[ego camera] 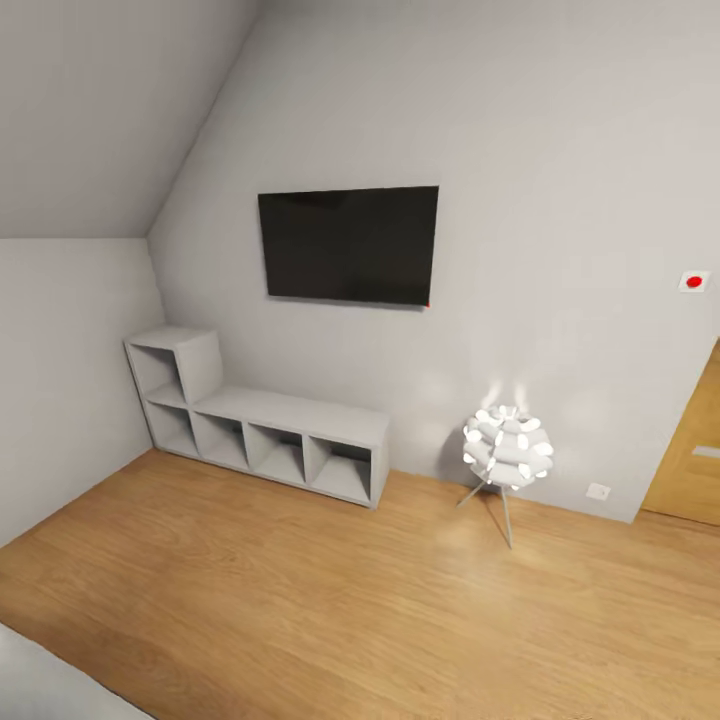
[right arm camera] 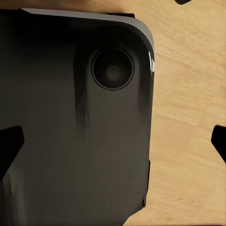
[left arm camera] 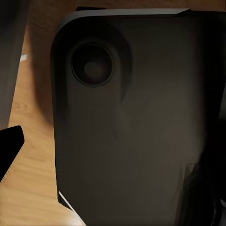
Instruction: Attach the digital camera to the camera tripod in the bedroom.
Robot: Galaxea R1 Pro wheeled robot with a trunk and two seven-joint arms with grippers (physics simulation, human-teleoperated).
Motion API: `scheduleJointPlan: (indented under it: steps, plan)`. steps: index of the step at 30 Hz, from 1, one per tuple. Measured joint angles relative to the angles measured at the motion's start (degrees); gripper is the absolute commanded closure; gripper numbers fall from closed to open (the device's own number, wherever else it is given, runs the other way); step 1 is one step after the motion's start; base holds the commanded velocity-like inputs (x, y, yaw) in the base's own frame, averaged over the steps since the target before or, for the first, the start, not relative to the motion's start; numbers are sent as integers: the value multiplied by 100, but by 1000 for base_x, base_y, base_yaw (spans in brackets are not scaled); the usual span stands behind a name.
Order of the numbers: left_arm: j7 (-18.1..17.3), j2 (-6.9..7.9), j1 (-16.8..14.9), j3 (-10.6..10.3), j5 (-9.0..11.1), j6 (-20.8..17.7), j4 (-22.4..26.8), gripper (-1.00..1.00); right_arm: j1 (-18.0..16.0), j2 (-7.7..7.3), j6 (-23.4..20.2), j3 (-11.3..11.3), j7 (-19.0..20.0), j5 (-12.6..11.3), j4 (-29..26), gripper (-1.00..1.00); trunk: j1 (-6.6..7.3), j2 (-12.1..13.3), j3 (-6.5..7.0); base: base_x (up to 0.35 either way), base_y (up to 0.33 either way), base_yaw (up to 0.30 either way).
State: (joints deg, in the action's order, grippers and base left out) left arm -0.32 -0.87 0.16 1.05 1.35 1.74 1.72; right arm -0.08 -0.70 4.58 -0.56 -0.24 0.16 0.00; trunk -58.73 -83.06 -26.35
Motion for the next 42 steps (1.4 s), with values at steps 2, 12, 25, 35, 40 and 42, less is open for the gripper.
scheduleJointPlan:
  steps: [2, 12, 25, 35, 40, 42]
  plan:
    - [0, 0, 0, 0, 0, -1, 0, -100, 0, 0, 0, 0, 0, 0, 0, -100, 0, 0, 0, 0, 0, -221]
    - [0, 0, 0, 0, 0, 0, 3, -100, 0, 0, 0, 0, 0, 1, 0, -100, 0, 0, 0, 0, 0, -219]
    - [0, 0, 0, 0, 0, -1, 0, -100, 0, 0, 0, 0, 0, 0, 0, -100, 0, 0, 0, 0, 0, -219]
    - [0, 0, 0, 0, 0, 0, 2, -100, 0, -8, 0, 0, 0, 0, 0, -100, 0, 0, 0, 0, 0, -225]
    - [0, 0, 0, 0, 0, 1, 1, -100, 0, -9, -4, 2, 0, 0, 0, -100, 0, 0, 0, 0, 0, -242]
    - [0, 0, 0, 0, 0, 0, 1, -100, 0, -9, -4, 5, 0, 0, 0, -100, 0, 0, 0, 0, 0, -251]
